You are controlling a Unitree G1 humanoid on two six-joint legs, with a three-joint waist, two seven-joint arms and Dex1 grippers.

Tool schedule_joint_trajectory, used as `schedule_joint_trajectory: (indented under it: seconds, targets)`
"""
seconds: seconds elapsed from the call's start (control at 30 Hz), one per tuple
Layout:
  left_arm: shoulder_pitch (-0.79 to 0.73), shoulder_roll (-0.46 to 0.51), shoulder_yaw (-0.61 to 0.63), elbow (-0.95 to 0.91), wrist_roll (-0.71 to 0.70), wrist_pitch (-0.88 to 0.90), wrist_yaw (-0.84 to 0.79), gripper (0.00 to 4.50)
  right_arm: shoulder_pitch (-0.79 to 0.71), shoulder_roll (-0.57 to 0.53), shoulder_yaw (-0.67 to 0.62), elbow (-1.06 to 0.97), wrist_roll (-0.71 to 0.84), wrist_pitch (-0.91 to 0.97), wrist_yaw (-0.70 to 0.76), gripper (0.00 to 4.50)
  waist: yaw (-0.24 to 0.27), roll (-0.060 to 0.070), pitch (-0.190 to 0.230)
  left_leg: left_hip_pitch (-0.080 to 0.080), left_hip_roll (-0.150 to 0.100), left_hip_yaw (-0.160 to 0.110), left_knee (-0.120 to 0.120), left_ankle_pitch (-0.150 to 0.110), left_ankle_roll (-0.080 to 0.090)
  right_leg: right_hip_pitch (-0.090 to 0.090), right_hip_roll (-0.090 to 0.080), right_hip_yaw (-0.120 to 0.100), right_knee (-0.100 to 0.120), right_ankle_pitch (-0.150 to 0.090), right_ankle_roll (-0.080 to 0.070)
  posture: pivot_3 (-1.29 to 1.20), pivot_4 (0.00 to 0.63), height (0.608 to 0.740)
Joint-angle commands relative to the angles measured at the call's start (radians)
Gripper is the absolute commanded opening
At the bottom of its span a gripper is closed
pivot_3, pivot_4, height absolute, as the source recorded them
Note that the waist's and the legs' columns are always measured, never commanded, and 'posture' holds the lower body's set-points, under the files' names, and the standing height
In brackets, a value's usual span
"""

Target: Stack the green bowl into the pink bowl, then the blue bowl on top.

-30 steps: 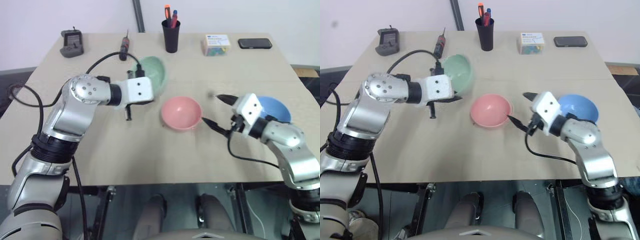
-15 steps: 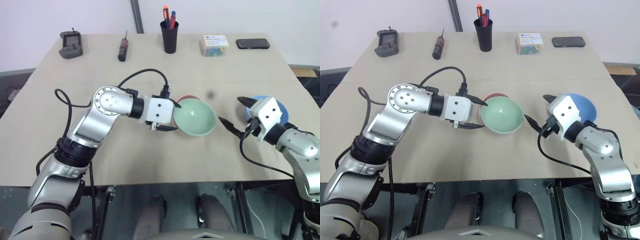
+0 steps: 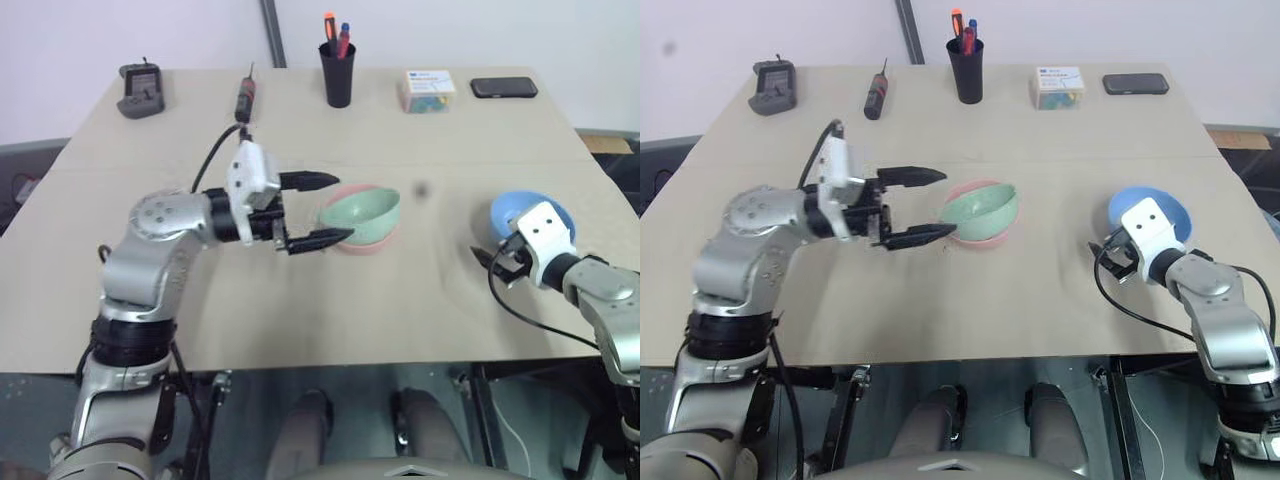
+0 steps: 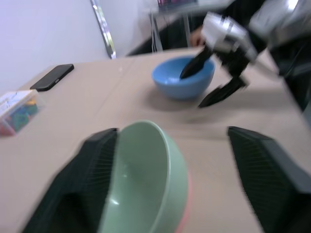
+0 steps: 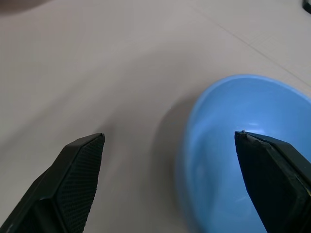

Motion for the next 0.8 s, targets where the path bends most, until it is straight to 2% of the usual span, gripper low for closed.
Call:
schedule_joint_trajectory:
  seconds: [0.03, 0.07, 0.1, 0.4, 0.5, 0.63, 0.8]
  targets:
    - [0.061, 0.025, 0.079, -0.037, -0.052, -0.022, 0.008, 4.45, -0.048, -0.015, 0.008, 0.051, -0.019, -0.009, -0.007, 4.5, 0.002, 0.0, 0.0, 0.0, 0.0, 0.0, 0.0, 0.0, 0.0, 0.0, 0.0, 0.0, 0.0, 0.0, 0.0, 0.0, 0.15, 0.74]
    - [0.082, 0.032, 0.087, -0.038, -0.055, -0.026, 0.008, 4.5, -0.059, -0.014, 0.009, 0.068, -0.023, -0.011, -0.01, 3.98, 0.003, 0.0, 0.0, 0.0, 0.0, 0.0, 0.0, 0.0, 0.0, 0.0, 0.0, 0.0, 0.0, 0.0, 0.0, 0.0, 0.15, 0.74]
    - [0.108, 0.04, 0.096, -0.045, -0.058, -0.029, 0.004, 4.5, -0.067, -0.015, 0.011, 0.083, -0.02, -0.007, -0.004, 3.76, 0.004, 0.0, 0.0, 0.0, 0.0, 0.0, 0.0, 0.0, 0.0, 0.0, 0.0, 0.0, 0.0, 0.0, 0.0, 0.0, 0.15, 0.74]
    - [0.245, 0.071, 0.139, -0.09, -0.121, -0.023, 0.012, 4.5, -0.093, -0.037, 0.028, 0.136, -0.027, 0.005, 0.019, 0.1, 0.004, 0.0, 0.0, 0.0, 0.0, 0.0, 0.0, 0.0, 0.0, 0.0, 0.0, 0.0, 0.0, 0.0, 0.0, 0.0, 0.15, 0.74]
    - [0.273, 0.073, 0.157, -0.091, -0.132, -0.03, 0.019, 4.5, -0.113, -0.042, 0.014, 0.118, -0.018, -0.051, 0.034, 0.03, 0.003, 0.0, 0.0, 0.0, 0.0, 0.0, 0.0, 0.0, 0.0, 0.001, 0.0, 0.0, -0.001, 0.0, 0.0, 0.0, 0.15, 0.74]
    - [0.318, 0.07, 0.172, -0.075, -0.105, -0.064, 0.033, 4.5, -0.172, 0.011, -0.013, -0.038, 0.171, -0.173, 0.19, 0.03, -0.003, 0.001, 0.0, 0.001, 0.001, 0.001, 0.0, 0.0, 0.0, 0.0, 0.0, 0.001, -0.001, 0.0, 0.0, 0.0, 0.15, 0.74]
    - [0.34, 0.067, 0.174, -0.077, -0.108, -0.075, 0.06, 4.5, -0.299, 0.087, 0.09, -0.153, 0.27, -0.127, 0.239, 0.03, 0.002, 0.0, 0.0, 0.001, 0.002, 0.002, -0.001, 0.0, 0.0, 0.0, 0.001, 0.002, -0.001, 0.0, 0.0, 0.0, 0.15, 0.74]
